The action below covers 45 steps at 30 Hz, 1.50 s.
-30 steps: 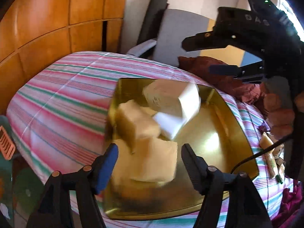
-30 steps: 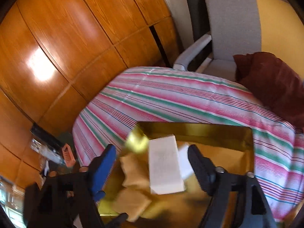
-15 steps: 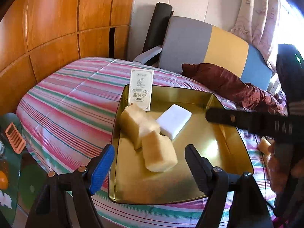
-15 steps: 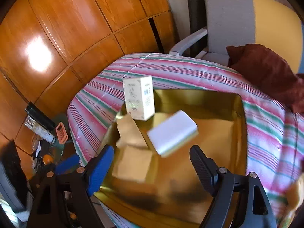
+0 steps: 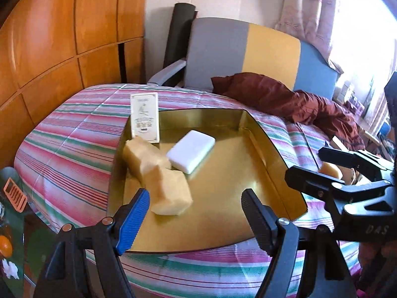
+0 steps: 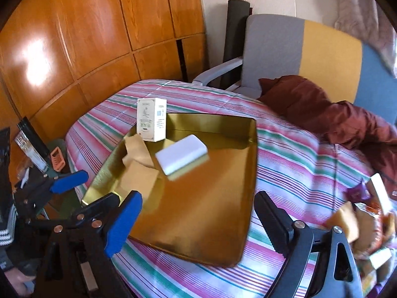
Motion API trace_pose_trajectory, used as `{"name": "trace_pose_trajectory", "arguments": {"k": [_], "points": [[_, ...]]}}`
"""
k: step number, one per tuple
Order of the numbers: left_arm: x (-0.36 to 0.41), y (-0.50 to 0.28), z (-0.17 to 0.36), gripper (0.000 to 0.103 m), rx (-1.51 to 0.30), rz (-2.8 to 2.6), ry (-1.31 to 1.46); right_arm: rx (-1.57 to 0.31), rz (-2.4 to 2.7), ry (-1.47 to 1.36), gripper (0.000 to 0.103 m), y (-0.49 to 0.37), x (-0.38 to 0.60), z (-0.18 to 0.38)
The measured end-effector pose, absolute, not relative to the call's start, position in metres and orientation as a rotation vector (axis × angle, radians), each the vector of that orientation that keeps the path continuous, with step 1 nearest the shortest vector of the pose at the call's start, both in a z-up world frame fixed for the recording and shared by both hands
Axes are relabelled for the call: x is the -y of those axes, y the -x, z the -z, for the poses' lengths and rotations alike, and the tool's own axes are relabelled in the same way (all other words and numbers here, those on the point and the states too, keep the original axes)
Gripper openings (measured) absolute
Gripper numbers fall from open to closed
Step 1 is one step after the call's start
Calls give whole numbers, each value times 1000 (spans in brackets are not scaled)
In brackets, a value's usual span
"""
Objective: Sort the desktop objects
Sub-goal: 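Move both tools back to the pile of items, then grasp a tan sponge with the right tool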
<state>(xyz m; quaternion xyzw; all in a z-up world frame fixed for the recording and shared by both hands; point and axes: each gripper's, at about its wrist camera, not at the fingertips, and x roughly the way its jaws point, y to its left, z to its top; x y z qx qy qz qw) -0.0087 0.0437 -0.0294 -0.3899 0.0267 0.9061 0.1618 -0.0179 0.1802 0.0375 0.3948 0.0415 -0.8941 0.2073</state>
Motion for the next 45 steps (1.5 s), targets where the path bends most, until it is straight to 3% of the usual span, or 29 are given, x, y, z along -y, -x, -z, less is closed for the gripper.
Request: {"name": "trace_pose_trajectory", "arguments": {"k": [16,21,33,37,45], "points": [[-87,-5,38,81,-141,-2460,1091,-19,2668,-1187,95,-13,-259,-25],[-96,-8,38,81,-87,-2397,1081,45,2718,-1270,95,-18,-296,-20],[-137,-16,40,80,-186,-2268,1070,290,2957,-1532,93,-41,-460,-37],[-147,-16,42,80,-214,-2241,1074,384,3061,-1625,90,-51,-519,-42],[-182,-21,31,79,-255,-2139,1001,713,3092,-1854,71,-62,-627,-24]]}}
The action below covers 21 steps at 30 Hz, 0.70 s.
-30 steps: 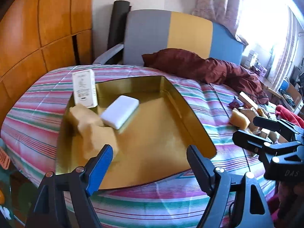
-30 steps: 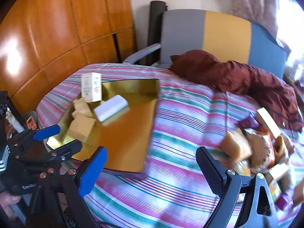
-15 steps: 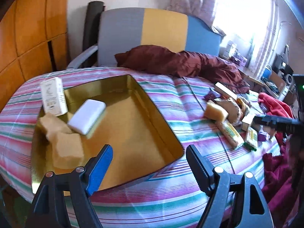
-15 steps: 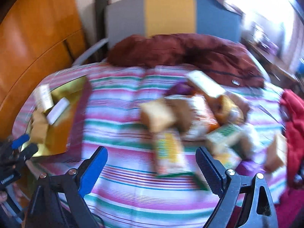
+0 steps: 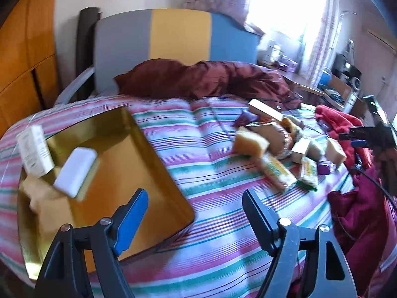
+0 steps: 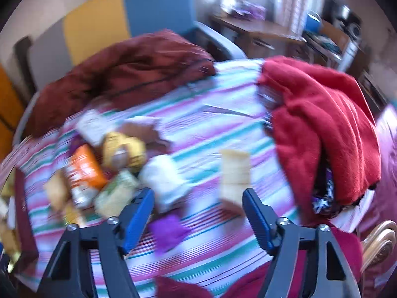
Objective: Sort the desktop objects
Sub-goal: 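Grasp a tan sponge with the right tool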
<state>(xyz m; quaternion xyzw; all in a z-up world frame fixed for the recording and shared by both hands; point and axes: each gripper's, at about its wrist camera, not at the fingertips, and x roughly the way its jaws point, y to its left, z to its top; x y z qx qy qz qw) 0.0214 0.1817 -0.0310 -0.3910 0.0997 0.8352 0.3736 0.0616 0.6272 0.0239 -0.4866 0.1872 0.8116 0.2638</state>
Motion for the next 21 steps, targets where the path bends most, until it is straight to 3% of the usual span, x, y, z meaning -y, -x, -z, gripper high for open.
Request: {"name": "trace_pose_trajectory", "arguments": {"k": [6,15,16,17,21], "points": [[-215,-23,35,76,-269,-2070,1012,-664,-2078,1363,68,-54,-673,-5],[-258,-26,40,71,-300,-1956,1017,-733,-1992,1493,67,-31,-687,28],[-265,-28,41,70,-306,-1933,1016,-718,-1988,1505,61,-29,-686,32],[-273,-30,42,68,-310,-1901,1016,-695,-1981,1516,42,-26,-684,34],[-300,-42,44,66,-345,-1813,989,-610,-1972,1503,39,-23,-678,34]]}}
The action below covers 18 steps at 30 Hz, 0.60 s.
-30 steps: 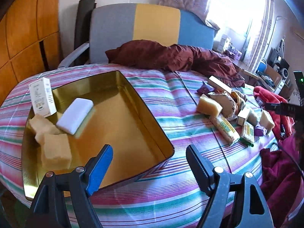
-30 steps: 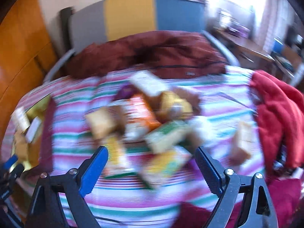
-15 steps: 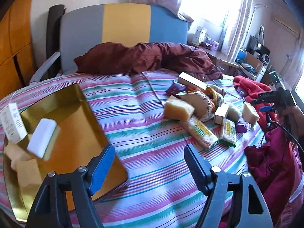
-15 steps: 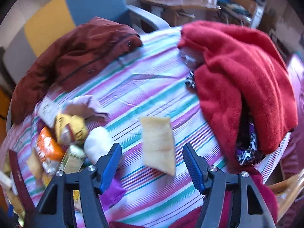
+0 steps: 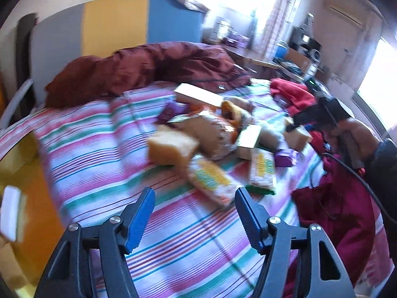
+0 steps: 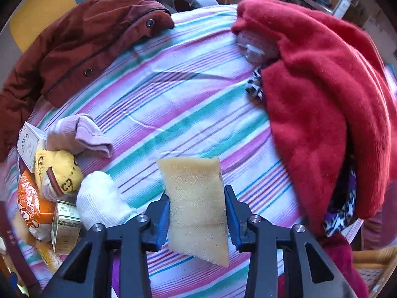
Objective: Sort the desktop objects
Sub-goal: 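Grasp a tan sponge with the right tool, then grasp the WEIDAN cracker packet with the left tool while the right tool holds the sponge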
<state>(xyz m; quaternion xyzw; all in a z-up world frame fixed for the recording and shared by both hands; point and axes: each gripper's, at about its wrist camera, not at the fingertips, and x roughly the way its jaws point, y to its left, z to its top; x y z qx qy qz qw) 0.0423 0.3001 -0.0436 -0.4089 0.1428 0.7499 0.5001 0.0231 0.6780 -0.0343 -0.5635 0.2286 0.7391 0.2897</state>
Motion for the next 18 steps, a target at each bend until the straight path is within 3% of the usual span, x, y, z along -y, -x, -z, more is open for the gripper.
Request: {"name": "trace_pose_trajectory", "arguments": {"k": [7,18], "points": [[-358,-76,59,58,-485,-1655,930,-763,-2052,1336,37,-39,-682,25],[-433,-103,99,55,-634,-1514,971,-741,-2164,1198,37,-41,-679,0]]}}
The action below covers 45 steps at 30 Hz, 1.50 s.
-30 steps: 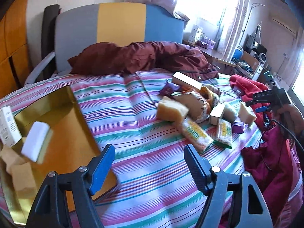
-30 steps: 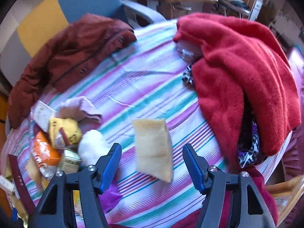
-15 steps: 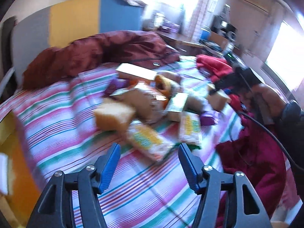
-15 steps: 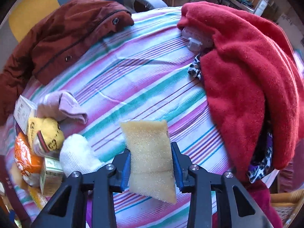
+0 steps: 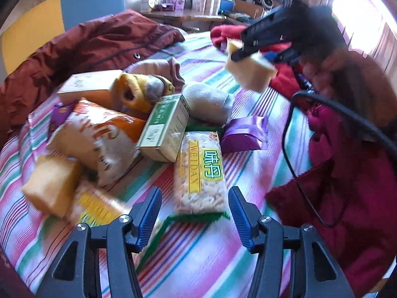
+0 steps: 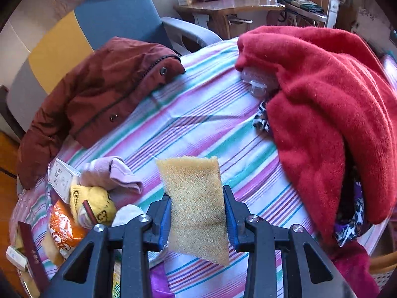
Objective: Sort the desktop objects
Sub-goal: 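Grasp the WEIDAN cracker packet with the left tool while the right tool holds the sponge, then carry the packet and sponge to the gold tray and release both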
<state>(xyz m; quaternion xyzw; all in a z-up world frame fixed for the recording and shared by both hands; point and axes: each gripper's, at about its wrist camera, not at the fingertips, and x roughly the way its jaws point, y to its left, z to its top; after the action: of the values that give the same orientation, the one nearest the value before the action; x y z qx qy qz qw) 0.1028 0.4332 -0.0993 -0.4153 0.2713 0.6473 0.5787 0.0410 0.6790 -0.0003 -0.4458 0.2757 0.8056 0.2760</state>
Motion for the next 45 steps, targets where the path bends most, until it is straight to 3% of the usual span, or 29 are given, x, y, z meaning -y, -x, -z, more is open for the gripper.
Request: {"name": "trace_pose_trajectory", "arguments": {"k": [10,16,30,45], "points": [[-467,-106,121,55,-706,-1498,964,-762,-2212,1167,37,-31,-685,1],[-472,-110,122,49,-707,-1531,920,-753,-2230,1174,37,-28,-684,1],[-399,-110,89,49,-537,-1617,918,-700,-2350,1092,37,-21,-669,-15],[-303,-75,39,49,-374,-1919,893,-521,-2482,1088,37,-9,-632,-27]]}}
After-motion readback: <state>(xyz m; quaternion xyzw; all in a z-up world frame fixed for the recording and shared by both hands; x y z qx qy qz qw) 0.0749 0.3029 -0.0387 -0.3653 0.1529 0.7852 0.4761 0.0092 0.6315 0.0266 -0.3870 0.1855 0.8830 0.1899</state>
